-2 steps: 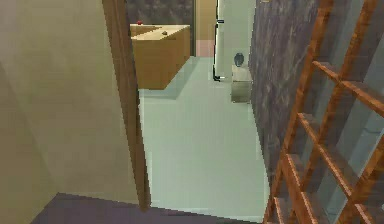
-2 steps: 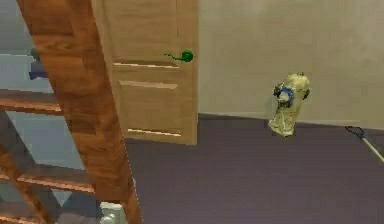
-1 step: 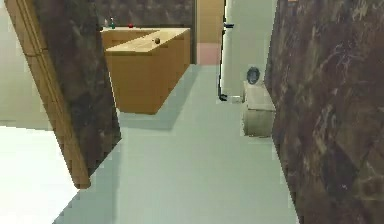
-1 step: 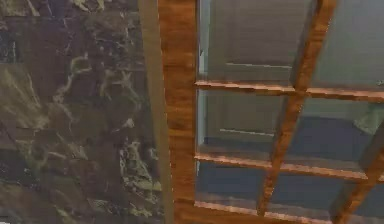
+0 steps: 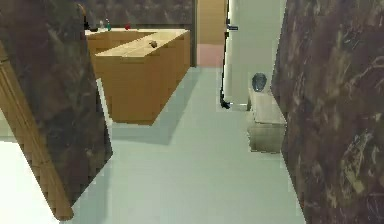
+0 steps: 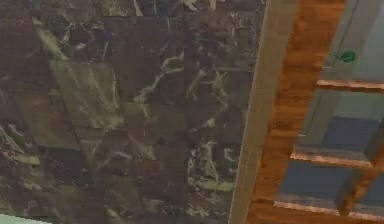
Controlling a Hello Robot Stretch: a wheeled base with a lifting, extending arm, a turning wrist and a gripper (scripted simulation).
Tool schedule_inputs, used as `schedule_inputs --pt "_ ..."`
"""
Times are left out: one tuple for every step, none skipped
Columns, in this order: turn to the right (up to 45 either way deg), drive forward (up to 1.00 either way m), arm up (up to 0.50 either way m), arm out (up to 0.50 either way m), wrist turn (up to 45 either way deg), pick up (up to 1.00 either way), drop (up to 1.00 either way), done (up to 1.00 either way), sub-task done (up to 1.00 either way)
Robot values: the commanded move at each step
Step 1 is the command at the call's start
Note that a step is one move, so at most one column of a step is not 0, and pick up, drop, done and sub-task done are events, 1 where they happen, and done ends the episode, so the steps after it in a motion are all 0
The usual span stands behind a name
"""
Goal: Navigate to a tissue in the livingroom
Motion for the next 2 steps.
schedule_inputs --pt "-45.0 0.00 0.00 0.00 0.0 0.00 0.00 0.00 0.00" --pt "-3.0 0.00 0.00 0.00 0.0 0.00 0.00 0.00 0.00"
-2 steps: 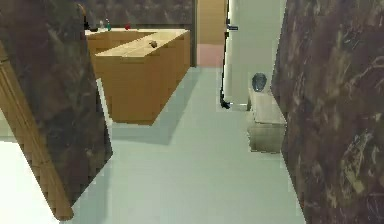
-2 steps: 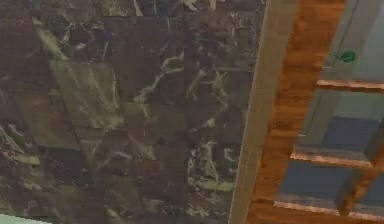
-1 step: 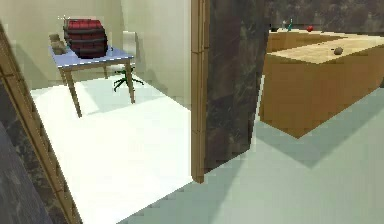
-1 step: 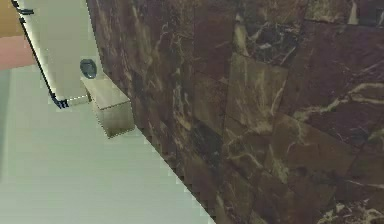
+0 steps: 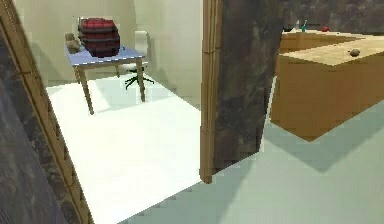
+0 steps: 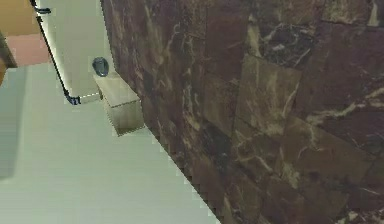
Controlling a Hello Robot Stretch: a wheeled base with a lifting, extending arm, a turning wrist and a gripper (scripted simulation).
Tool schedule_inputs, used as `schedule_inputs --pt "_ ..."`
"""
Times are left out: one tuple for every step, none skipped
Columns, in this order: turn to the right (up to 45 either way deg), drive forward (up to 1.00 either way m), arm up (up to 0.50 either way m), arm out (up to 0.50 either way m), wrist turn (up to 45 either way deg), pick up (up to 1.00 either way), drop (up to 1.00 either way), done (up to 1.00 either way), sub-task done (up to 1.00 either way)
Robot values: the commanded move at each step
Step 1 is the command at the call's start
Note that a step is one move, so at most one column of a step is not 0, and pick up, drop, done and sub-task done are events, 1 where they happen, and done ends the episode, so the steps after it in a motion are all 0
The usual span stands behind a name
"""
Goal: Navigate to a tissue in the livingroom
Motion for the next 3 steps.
schedule_inputs --pt "12.0 0.00 0.00 0.00 0.0 0.00 0.00 0.00 0.00" --pt "0.0 0.20 0.00 0.00 0.0 0.00 0.00 0.00 0.00" --pt "-27.0 0.00 0.00 0.00 0.0 0.00 0.00 0.00 0.00"
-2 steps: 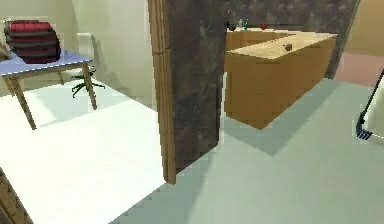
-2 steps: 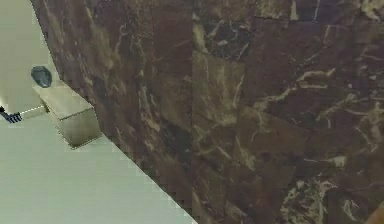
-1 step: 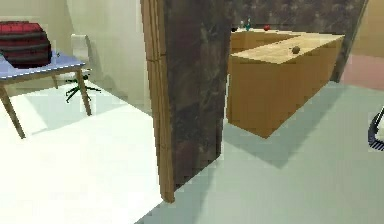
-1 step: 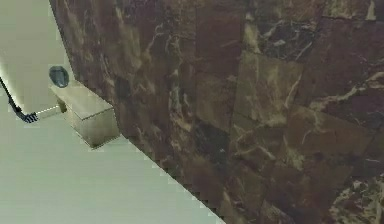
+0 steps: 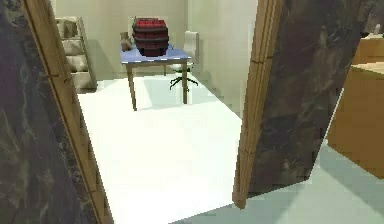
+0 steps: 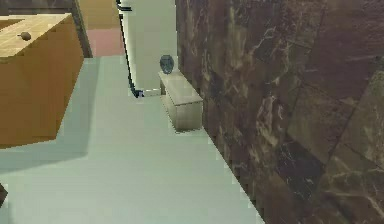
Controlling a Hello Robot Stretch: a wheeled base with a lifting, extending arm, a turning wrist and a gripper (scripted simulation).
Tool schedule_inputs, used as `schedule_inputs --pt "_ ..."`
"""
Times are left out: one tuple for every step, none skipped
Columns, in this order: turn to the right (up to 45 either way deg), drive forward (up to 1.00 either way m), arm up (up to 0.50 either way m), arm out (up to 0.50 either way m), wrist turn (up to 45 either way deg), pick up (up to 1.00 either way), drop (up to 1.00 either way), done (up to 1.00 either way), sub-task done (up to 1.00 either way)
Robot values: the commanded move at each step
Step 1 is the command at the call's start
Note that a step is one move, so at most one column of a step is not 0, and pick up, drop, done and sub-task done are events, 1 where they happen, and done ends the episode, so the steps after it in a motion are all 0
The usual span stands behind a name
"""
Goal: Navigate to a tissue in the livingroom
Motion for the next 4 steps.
schedule_inputs --pt "0.0 0.25 0.00 0.00 0.0 0.00 0.00 0.00 0.00" --pt "-6.0 0.00 0.00 0.00 0.0 0.00 0.00 0.00 0.00" --pt "0.0 0.75 0.00 0.00 0.0 0.00 0.00 0.00 0.00" --pt "-30.0 0.00 0.00 0.00 0.0 0.00 0.00 0.00 0.00"
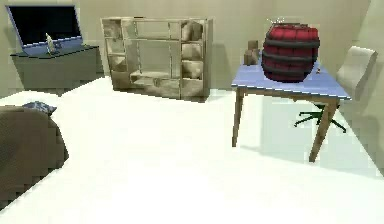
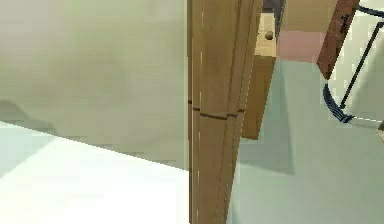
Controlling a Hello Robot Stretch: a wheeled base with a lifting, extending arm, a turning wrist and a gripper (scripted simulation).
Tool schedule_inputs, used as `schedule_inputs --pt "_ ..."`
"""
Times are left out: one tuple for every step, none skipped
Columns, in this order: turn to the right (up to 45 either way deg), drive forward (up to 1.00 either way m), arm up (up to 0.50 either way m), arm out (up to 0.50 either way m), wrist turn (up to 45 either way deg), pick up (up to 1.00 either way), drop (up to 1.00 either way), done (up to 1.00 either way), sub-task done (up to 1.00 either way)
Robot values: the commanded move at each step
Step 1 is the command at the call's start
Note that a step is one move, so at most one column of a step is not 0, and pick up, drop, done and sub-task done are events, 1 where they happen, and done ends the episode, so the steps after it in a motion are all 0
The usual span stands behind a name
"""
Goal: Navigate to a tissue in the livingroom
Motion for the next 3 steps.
schedule_inputs --pt "0.0 0.70 0.00 0.00 0.0 0.00 0.00 0.00 0.00" --pt "-30.0 0.00 0.00 0.00 0.0 0.00 0.00 0.00 0.00" --pt "0.0 1.00 0.00 0.00 0.0 0.00 0.00 0.00 0.00"
